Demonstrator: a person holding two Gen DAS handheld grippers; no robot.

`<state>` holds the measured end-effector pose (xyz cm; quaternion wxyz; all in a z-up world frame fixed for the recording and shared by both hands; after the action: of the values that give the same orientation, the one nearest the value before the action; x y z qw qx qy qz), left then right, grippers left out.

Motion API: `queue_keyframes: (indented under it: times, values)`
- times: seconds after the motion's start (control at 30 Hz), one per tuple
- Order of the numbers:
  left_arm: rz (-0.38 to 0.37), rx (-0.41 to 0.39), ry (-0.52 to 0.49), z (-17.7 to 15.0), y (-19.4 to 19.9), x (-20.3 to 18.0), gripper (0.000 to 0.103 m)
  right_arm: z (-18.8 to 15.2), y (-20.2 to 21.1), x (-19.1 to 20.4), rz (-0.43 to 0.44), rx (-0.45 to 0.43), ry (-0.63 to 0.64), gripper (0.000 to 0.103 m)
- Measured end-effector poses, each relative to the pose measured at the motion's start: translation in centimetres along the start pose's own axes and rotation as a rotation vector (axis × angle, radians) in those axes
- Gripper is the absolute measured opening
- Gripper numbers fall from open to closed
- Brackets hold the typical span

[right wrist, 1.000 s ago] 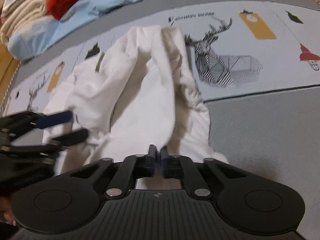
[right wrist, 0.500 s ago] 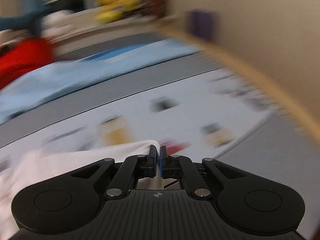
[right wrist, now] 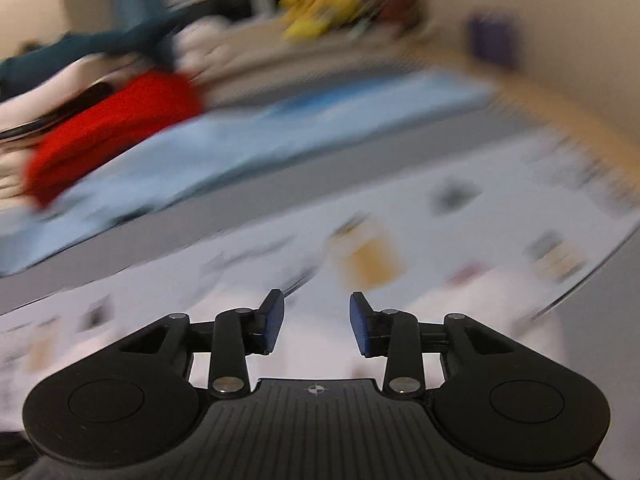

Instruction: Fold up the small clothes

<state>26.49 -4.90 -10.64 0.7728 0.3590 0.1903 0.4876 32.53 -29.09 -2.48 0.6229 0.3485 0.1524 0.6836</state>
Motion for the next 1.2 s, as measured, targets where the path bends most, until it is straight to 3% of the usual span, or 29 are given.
queue_keyframes:
  times: [0.03, 0.07, 0.17, 0.27, 0.37, 0.4, 0.47, 0.5, 0.53, 0.57, 0.6, 0.67, 0.7, 0.73, 0.77, 0.87, 0.97, 1.03, 1.1, 1.17, 1.2]
  values:
    - [0.033, 0.006, -0.017, -0.1, -0.6, 0.3, 0.031, -1.1, -1.3, 0.7, 0.048, 0.072, 0.007, 0.040]
    - [0.054, 0.016, -0.021, -0.2, -0.9, 0.8, 0.003, -2.2, -2.5, 1.2, 0.055, 0.120, 0.029, 0.040]
    - [0.096, 0.037, 0.055, -0.1, 0.3, 4.3, 0.004, -5.1, -5.6, 1.7, 0.013, 0.232, 0.122, 0.040]
    - [0.159, -0.017, 0.156, 0.3, 4.6, 10.4, 0.004, -7.7, -7.6, 1.5, -0.032, 0.351, 0.189, 0.039]
    - [0.292, -0.046, 0.284, -1.5, 9.7, 19.3, 0.004, -9.1, -7.9, 2.4, -0.053, 0.365, 0.280, 0.039]
    - [0.364, -0.033, 0.340, -2.8, 11.2, 22.7, 0.004, -9.0, -7.8, 2.5, -0.058, 0.371, 0.285, 0.039]
    - [0.636, 0.086, 0.509, -7.1, 14.1, 30.7, 0.004, -8.8, -7.8, 2.5, -0.063, 0.377, 0.266, 0.039]
    - [0.812, 0.160, 0.567, -9.5, 15.5, 33.7, 0.005, -8.8, -7.9, 2.5, -0.064, 0.379, 0.267, 0.039]
    - [1.021, 0.244, 0.575, -11.6, 16.8, 36.1, 0.005, -8.8, -8.0, 2.5, -0.067, 0.380, 0.270, 0.039]
    - [1.181, 0.301, 0.558, -13.1, 18.0, 37.6, 0.005, -8.7, -8.0, 2.6, -0.072, 0.382, 0.271, 0.039]
    - [1.226, 0.292, 0.575, -13.7, 19.1, 38.3, 0.005, -8.6, -8.0, 2.7, -0.079, 0.386, 0.267, 0.039]
    - [1.119, 0.158, 0.677, -13.3, 20.2, 38.2, 0.013, -8.3, -8.7, 2.7, -0.094, 0.393, 0.258, 0.039]
    - [1.029, 0.106, 0.699, -12.8, 19.8, 37.7, 0.019, -8.2, -8.8, 2.8, -0.102, 0.398, 0.251, 0.039]
    - [0.898, 0.066, 0.695, -12.0, 18.4, 36.8, 0.035, -8.0, -9.0, 2.8, -0.111, 0.400, 0.239, 0.039]
    - [0.782, 0.046, 0.677, -11.4, 16.9, 36.0, 0.042, -7.7, -9.1, 2.9, -0.118, 0.396, 0.222, 0.039]
    - [0.535, 0.037, 0.609, -10.4, 12.1, 32.4, 0.042, -6.7, -9.0, 3.1, -0.114, 0.337, 0.173, 0.039]
    - [0.407, 0.041, 0.564, -9.9, 8.3, 29.6, 0.042, -6.0, -9.0, 3.2, -0.105, 0.271, 0.136, 0.040]
    - [0.367, 0.027, 0.555, -9.0, 6.5, 28.3, 0.046, -5.5, -9.4, 3.1, -0.106, 0.233, 0.108, 0.040]
    - [0.351, 0.017, 0.559, -8.4, 5.0, 27.9, 0.053, -5.1, -10.1, 3.0, -0.102, 0.209, 0.084, 0.040]
    - [0.360, -0.005, 0.585, -8.5, 3.7, 27.9, 0.068, -4.9, -11.1, 3.0, -0.093, 0.204, 0.069, 0.041]
    - [0.369, 0.005, 0.591, -8.5, 3.2, 28.0, 0.069, -4.8, -11.6, 3.1, -0.092, 0.203, 0.070, 0.041]
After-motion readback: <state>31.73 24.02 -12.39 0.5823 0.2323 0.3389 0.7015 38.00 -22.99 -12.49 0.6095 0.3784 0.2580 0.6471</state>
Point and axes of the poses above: each gripper's, at about its wrist camera, not at the fingertips, and y roughly against the way its jaws point, x to its left, z to its top, the point moved 2 cm from there along -y, roughly the way its jaws point, and after that the axes turned 3 degrees about -x, right-handed, at the moved point
